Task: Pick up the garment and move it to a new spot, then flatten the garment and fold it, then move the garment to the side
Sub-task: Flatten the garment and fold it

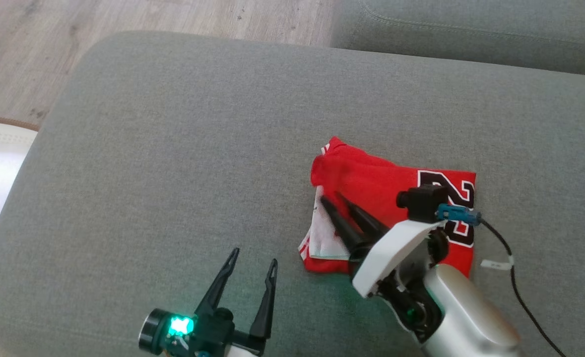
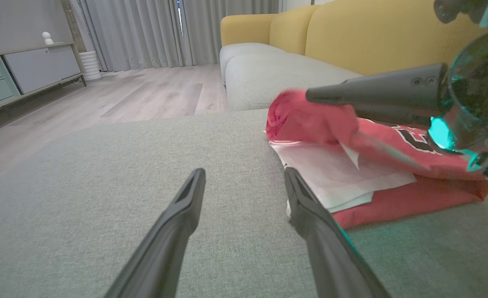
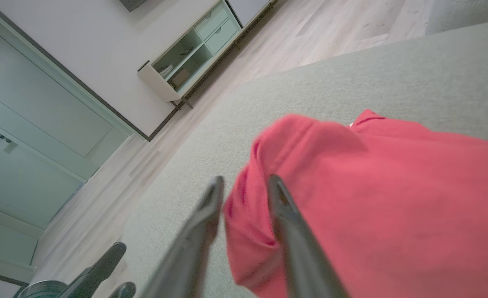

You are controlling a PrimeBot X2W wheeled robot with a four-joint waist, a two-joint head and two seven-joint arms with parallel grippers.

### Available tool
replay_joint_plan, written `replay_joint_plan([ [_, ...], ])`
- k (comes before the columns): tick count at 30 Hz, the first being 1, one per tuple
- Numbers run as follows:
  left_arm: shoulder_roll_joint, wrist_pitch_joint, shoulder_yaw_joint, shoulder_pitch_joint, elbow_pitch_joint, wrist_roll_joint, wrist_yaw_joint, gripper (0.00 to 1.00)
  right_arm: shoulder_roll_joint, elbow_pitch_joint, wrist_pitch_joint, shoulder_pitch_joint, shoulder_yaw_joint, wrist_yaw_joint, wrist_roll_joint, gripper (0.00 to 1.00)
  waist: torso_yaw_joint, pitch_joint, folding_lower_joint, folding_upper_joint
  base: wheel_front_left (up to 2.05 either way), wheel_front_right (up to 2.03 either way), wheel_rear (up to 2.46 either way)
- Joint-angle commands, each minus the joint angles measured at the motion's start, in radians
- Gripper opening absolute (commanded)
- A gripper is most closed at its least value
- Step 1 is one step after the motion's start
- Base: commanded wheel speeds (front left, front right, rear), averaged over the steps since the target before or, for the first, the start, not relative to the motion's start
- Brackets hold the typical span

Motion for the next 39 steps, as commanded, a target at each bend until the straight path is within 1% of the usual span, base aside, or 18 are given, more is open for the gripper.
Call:
replay_joint_plan([
  [1,-0.004,-0.010,0.042,-0.030,-0.026,0.007,0.000,1.00,0.014,-0.034,-0.026,-0.050,0.031,0.008,0.020,1.00,-0.002,0.000,0.0000,0.0000,0.00,0.00,0.00],
  [2,-0.003,-0.010,0.047,-0.029,-0.025,0.008,-0.002,1.00,0.014,-0.028,-0.049,-0.057,0.053,0.008,0.033,1.00,-0.005,-0.003,0.0000,0.0000,0.00,0.00,0.00],
  [3,-0.002,-0.010,0.049,-0.028,-0.023,0.008,-0.002,1.00,0.014,-0.026,-0.068,-0.058,0.053,0.008,0.024,1.00,-0.007,-0.008,0.0000,0.0000,0.00,0.00,0.00],
  [5,0.000,-0.010,0.055,-0.023,-0.021,0.008,-0.002,1.00,0.006,-0.028,-0.116,-0.044,0.029,0.008,0.005,1.00,-0.012,-0.023,0.0000,0.0000,0.00,0.00,0.00],
  [7,0.001,-0.010,0.065,-0.015,-0.024,0.006,0.001,1.00,-0.025,-0.037,-0.167,-0.020,-0.008,0.008,-0.027,1.00,-0.023,-0.038,0.0000,0.0000,0.00,0.00,0.00],
  [11,0.004,-0.010,0.089,0.000,-0.036,0.003,0.009,1.00,-0.095,-0.057,-0.261,0.052,-0.125,0.008,-0.106,1.00,-0.052,-0.067,0.0000,0.0000,0.00,0.00,0.00],
  [13,0.004,-0.010,0.102,0.008,-0.049,0.001,0.012,1.00,-0.127,-0.063,-0.311,0.092,-0.192,0.008,-0.167,1.00,-0.072,-0.081,0.0000,0.0000,0.00,0.00,0.00],
  [14,0.002,-0.010,0.109,0.013,-0.057,-0.001,0.014,1.00,-0.139,-0.061,-0.335,0.115,-0.230,0.008,-0.200,1.00,-0.082,-0.090,0.0000,0.0000,0.00,0.00,0.00],
  [15,0.002,-0.010,0.109,0.013,-0.057,-0.001,0.014,1.00,-0.139,-0.061,-0.335,0.115,-0.230,0.008,-0.200,1.00,-0.082,-0.090,0.0000,0.0000,0.00,0.00,0.00],
  [17,-0.001,-0.010,0.126,0.025,-0.074,-0.003,0.018,1.00,-0.157,-0.055,-0.368,0.164,-0.300,0.008,-0.274,1.00,-0.101,-0.105,0.0000,0.0000,0.00,0.00,0.00],
  [19,-0.002,-0.010,0.142,0.036,-0.091,0.002,0.026,1.00,-0.156,-0.057,-0.393,0.213,-0.375,0.008,-0.328,1.00,-0.118,-0.115,0.0000,0.0000,0.00,0.00,0.00],
  [23,-0.011,-0.010,0.174,0.064,-0.120,0.009,0.038,1.00,-0.140,-0.098,-0.411,0.312,-0.458,0.008,-0.392,1.00,-0.144,-0.135,0.0000,0.0000,0.00,0.00,0.00],
  [28,-0.022,-0.010,0.201,0.104,-0.135,0.015,0.034,1.00,-0.110,-0.245,-0.412,0.440,-0.526,0.008,-0.448,1.00,-0.160,-0.154,0.0000,0.0000,0.00,0.00,0.00],
  [31,-0.027,-0.010,0.212,0.134,-0.150,0.026,0.026,1.00,-0.096,-0.304,-0.412,0.510,-0.527,0.008,-0.479,1.00,-0.170,-0.169,0.0000,0.0000,0.00,0.00,0.00],
  [33,-0.029,-0.010,0.220,0.159,-0.155,0.038,0.025,1.00,-0.090,-0.325,-0.412,0.553,-0.505,0.008,-0.489,1.00,-0.174,-0.183,0.0000,0.0000,0.00,0.00,0.00],
  [36,-0.032,-0.010,0.231,0.198,-0.157,0.047,0.020,1.00,-0.080,-0.337,-0.412,0.604,-0.485,0.008,-0.507,1.00,-0.178,-0.207,0.0000,0.0000,0.00,0.00,0.00],
  [39,-0.035,-0.010,0.242,0.226,-0.152,0.052,0.011,1.00,-0.063,-0.339,-0.412,0.635,-0.488,0.008,-0.513,1.00,-0.178,-0.227,0.0000,0.0000,0.00,0.00,0.00],
])
